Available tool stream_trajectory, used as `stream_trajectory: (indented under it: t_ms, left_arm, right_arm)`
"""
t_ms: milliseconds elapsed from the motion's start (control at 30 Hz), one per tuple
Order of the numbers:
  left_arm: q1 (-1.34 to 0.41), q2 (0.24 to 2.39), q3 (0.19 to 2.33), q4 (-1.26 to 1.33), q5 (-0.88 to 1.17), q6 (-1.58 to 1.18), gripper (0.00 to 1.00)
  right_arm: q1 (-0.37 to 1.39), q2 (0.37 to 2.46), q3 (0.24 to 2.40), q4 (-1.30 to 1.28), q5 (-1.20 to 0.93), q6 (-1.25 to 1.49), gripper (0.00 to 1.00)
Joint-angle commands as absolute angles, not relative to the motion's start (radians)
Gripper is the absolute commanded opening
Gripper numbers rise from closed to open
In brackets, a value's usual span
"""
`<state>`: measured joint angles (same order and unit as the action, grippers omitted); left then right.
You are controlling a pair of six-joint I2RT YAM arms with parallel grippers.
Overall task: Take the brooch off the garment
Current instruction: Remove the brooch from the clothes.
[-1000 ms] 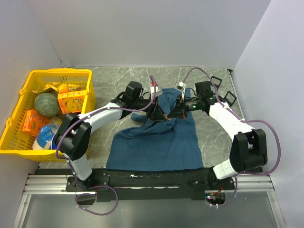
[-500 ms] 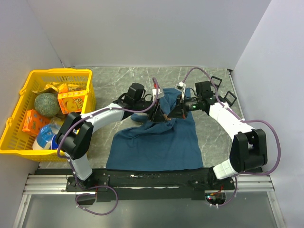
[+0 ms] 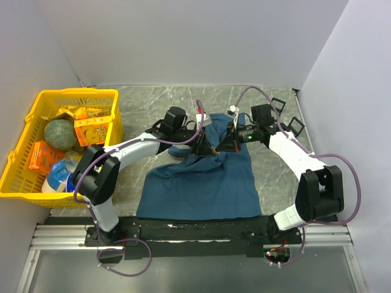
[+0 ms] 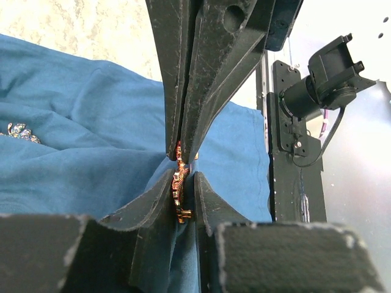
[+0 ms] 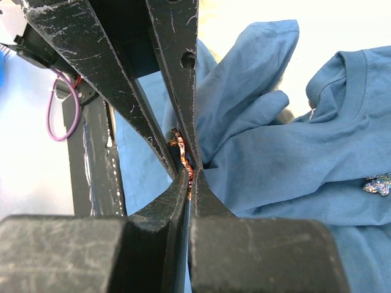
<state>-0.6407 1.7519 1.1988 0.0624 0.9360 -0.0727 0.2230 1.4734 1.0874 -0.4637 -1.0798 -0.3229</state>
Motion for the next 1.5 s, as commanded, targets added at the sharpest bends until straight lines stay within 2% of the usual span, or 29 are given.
stream_trajectory:
  t_ms: [0, 233, 300, 500, 567, 600, 767, 1067, 1467]
  left_arm:
    - [-0.646, 1.759, 1.215, 0.078, 0.916, -0.066, 0.08]
    - [-0.646, 1.764, 1.221, 0.069, 0.907, -0.067, 0.06]
    - [-0.646, 1.767, 1.223, 0.064, 0.904, -0.067, 0.02]
    - [-0.646, 1.767, 1.224, 0.063, 0.891, -0.077, 0.03]
    - [-0.646, 1.764, 1.226, 0.063, 0.894, -0.077, 0.05]
    - [-0.644, 1.764, 1.229, 0.063, 0.9, -0.077, 0.12]
    - [-0.643, 1.759, 1.224, 0.071, 0.914, -0.086, 0.24]
    - [-0.641, 1.756, 1.223, 0.071, 0.916, -0.086, 0.24]
    - [-0.64, 1.752, 1.224, 0.069, 0.919, -0.084, 0.31]
  right_arm:
    - [0.225, 1.437, 1.088, -0.446, -1.085, -0.324, 0.0]
    - [0.226, 1.434, 1.083, -0.451, -1.075, -0.339, 0.0]
    - [0.225, 1.433, 1.081, -0.451, -1.069, -0.345, 0.0]
    - [0.227, 1.424, 1.078, -0.457, -1.062, -0.362, 0.0]
    - [0.227, 1.42, 1.078, -0.459, -1.058, -0.367, 0.0]
    - [0.226, 1.42, 1.077, -0.459, -1.057, -0.368, 0.0]
    - [0.229, 1.419, 1.077, -0.462, -1.048, -0.376, 0.0]
    - [0.229, 1.413, 1.074, -0.463, -1.034, -0.387, 0.0]
    - [0.229, 1.417, 1.075, -0.465, -1.031, -0.387, 0.0]
